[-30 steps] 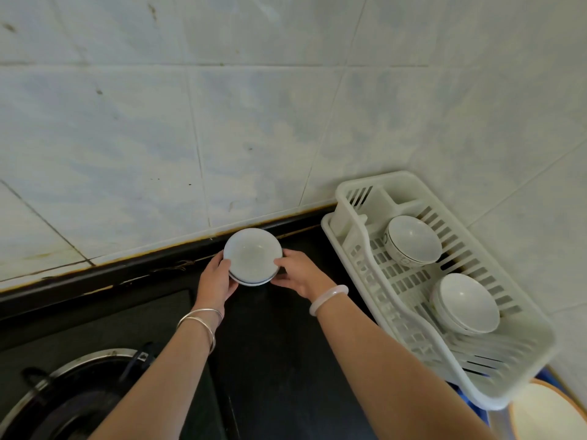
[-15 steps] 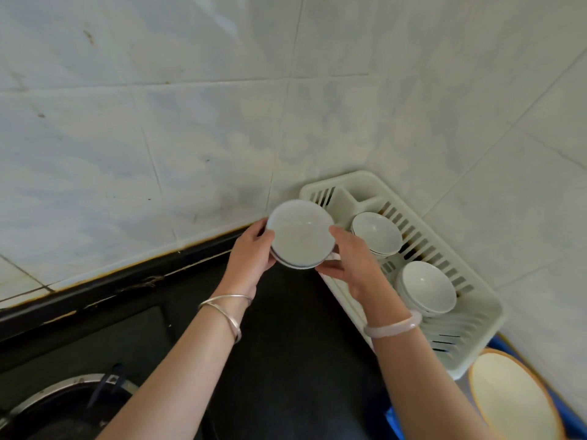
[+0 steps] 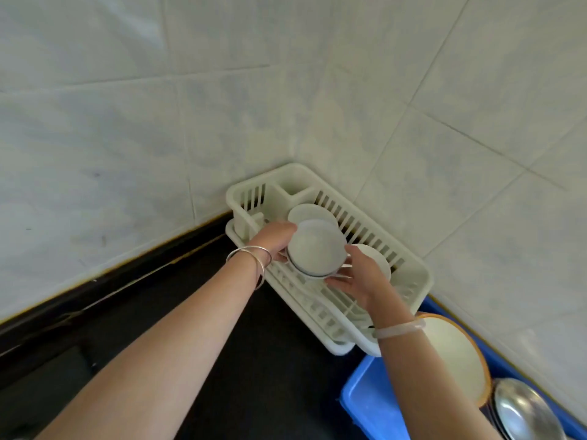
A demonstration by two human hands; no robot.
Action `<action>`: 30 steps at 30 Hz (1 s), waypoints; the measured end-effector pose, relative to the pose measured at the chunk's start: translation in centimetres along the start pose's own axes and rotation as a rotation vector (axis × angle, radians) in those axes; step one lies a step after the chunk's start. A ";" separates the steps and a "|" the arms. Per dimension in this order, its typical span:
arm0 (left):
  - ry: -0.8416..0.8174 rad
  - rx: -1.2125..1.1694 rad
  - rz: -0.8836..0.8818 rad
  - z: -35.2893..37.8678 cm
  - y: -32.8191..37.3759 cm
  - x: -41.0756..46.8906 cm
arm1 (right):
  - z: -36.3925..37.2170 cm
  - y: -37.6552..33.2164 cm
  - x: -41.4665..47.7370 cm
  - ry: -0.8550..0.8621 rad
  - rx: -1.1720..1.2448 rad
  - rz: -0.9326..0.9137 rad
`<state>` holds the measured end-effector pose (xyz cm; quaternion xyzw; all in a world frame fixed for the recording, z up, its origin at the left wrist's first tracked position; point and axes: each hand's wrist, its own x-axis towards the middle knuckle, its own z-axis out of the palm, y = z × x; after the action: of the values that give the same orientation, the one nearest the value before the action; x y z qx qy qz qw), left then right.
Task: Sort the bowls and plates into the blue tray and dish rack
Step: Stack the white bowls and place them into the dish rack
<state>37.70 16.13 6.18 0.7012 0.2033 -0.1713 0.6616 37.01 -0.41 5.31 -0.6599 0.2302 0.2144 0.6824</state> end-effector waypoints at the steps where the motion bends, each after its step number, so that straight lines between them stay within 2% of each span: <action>1: -0.017 0.032 -0.011 0.3 -0.1 0.6 | -0.2 0.4 0.3 0.013 0.009 0.015; 7: -0.062 0.151 -0.032 1.3 -1.0 3.8 | -1.1 2.1 1.9 0.038 0.041 0.095; 13: -0.027 0.306 -0.067 1.9 -1.6 6.4 | -1.4 3.0 3.0 0.043 0.015 0.132; 21: -0.054 0.600 0.000 2.3 -2.2 7.7 | -1.4 4.4 3.4 0.040 -0.027 0.163; 26: -0.101 0.616 -0.052 2.3 -2.3 8.3 | -1.7 4.4 3.7 0.047 -0.059 0.148; 30: -0.077 0.663 -0.049 2.6 -1.9 8.1 | -1.8 4.3 3.2 0.059 -0.190 0.154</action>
<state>43.72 14.07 0.28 0.8662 0.1283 -0.2702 0.4003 36.95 -2.08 -0.12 -0.7077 0.2791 0.2676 0.5913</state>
